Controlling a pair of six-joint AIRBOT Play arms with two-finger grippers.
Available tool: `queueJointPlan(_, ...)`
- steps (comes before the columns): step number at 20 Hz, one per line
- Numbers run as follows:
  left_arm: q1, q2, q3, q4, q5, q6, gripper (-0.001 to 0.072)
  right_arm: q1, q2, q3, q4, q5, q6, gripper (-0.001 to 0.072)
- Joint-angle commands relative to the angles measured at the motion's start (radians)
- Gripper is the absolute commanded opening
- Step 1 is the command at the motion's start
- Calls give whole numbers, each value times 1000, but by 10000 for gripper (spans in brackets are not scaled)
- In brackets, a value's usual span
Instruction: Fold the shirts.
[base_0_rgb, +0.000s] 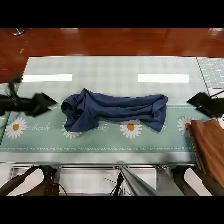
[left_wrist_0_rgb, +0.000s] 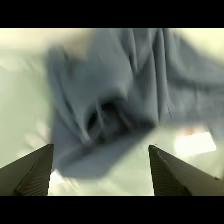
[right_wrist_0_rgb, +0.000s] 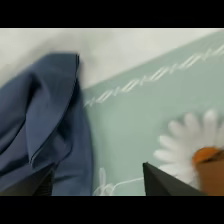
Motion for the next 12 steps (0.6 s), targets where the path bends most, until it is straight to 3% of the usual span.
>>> queueJointPlan(1, -71, 6, -177, -159, 46, 159, 702, -3, 62, -211, 200, -39, -103, 620)
queueJointPlan(8, -372, -84, -196, -267, 351, 195, 702, 90, 62, -281, 234, -86, -125, 620)
queueJointPlan(12, -474, -162, -158, -267, 412, 195, 702, 89, 62, -281, 241, -91, -126, 620)
